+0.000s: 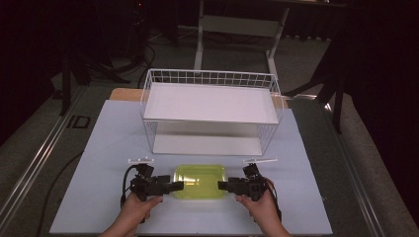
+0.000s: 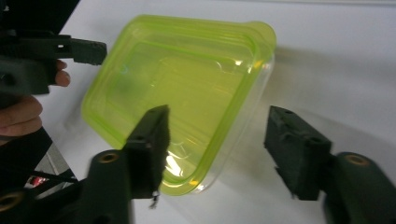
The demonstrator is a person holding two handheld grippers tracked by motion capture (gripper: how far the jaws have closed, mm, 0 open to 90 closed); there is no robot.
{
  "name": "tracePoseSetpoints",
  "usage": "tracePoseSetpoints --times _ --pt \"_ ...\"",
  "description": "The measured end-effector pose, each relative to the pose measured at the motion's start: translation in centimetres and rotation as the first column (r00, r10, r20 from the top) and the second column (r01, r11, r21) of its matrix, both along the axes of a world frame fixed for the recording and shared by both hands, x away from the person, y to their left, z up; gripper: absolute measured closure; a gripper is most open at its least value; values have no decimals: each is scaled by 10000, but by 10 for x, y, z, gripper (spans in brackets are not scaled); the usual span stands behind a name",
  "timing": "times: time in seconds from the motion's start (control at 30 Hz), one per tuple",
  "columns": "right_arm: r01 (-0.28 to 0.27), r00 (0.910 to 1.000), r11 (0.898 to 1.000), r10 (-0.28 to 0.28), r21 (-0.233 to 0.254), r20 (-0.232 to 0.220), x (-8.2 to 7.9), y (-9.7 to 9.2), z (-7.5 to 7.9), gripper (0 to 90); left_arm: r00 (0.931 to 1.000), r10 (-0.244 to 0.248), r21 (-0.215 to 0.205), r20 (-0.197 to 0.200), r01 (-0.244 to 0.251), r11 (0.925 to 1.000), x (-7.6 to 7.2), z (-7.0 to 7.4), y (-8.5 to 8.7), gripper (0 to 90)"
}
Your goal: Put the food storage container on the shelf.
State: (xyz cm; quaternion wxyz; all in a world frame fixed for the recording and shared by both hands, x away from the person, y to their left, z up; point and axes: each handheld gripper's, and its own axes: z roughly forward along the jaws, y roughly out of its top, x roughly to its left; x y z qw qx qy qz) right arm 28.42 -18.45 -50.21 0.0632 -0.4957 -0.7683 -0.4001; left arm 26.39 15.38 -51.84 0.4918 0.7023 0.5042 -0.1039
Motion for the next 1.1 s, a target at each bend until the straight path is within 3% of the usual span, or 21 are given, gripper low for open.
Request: tracePoseSetpoints --times 0.1,0.17,0.3,0.33,0.5,0.53,0.6,0.87,1.1 --pt "75 9997 9999 -73 86 -254 2 0 -1 474 9993 186 161 -320 -180 9997 3 -4 2 248" --pt "133 9992 9999 -131 49 -366 2 0 -2 518 9984 311 224 -481 -300 9993 4 -7 4 366" --pt "96 9987 10000 -97 -14 -502 3 2 -4 580 9951 474 302 -864 -450 9985 6 -12 6 463" --pt "63 9983 9999 -68 -89 -574 3 4 -5 646 9944 495 387 -939 -461 9982 7 -13 5 525" --pt "133 9979 9998 -140 -116 -637 2 5 -6 694 9980 82 683 -635 -39 9977 5 -10 0 604" --pt "183 9975 9998 -183 -9 -687 1 5 -6 720 9984 28 837 -561 19 9965 4 -8 -3 689" --pt "191 9976 9998 -191 -11 -659 1 5 -6 721 9989 112 1026 -454 -65 9947 2 -7 -6 689" --pt "317 9967 9994 -306 136 -749 -4 3 -7 745 9979 362 1056 -532 -304 9939 -3 -3 -7 729" --pt "238 9973 9995 -223 208 -696 -11 3 -6 767 9986 463 1386 -268 -421 9894 -13 3 -11 757"
